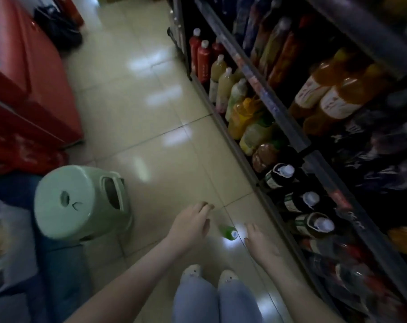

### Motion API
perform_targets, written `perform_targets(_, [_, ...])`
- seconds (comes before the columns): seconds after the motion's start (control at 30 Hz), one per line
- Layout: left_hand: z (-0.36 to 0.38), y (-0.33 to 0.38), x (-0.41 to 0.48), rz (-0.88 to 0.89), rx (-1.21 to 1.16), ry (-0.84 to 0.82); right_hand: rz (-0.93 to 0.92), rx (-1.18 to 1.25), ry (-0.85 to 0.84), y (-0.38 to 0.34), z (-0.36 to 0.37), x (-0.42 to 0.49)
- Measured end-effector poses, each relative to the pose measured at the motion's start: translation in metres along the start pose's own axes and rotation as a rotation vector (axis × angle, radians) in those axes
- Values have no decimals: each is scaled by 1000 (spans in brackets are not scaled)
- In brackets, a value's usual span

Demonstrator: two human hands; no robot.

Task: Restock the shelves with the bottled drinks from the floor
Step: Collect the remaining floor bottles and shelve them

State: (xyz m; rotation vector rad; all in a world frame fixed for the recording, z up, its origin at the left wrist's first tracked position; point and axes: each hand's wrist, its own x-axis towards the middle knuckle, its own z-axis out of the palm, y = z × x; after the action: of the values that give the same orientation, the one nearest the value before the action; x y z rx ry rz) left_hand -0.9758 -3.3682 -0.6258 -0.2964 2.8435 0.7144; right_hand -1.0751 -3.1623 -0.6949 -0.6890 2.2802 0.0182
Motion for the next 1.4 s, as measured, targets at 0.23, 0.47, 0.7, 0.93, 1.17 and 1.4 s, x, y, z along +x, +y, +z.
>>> perform_targets(0.23, [118, -57, 28, -92, -63, -3, -84, -103, -148, 28, 113, 113])
perform_targets(0.47, [183, -96, 40, -128, -69, 76, -146, -203, -206, 41, 187, 183])
perform_targets(0.7, [136, -69, 17, -231, -162, -176, -290, 22, -108, 36, 115, 114])
perform_targets(0.93, [1, 43, 3, 14, -165, -606, -363, 450, 115, 10, -50, -64])
perform_targets(1.17, [-121, 143, 1, 124, -105, -586, -222, 861, 362, -1, -187, -209])
perform_targets(1.4, [-191, 255, -6, 291, -172, -571, 118, 1313, 513, -7, -195, -305])
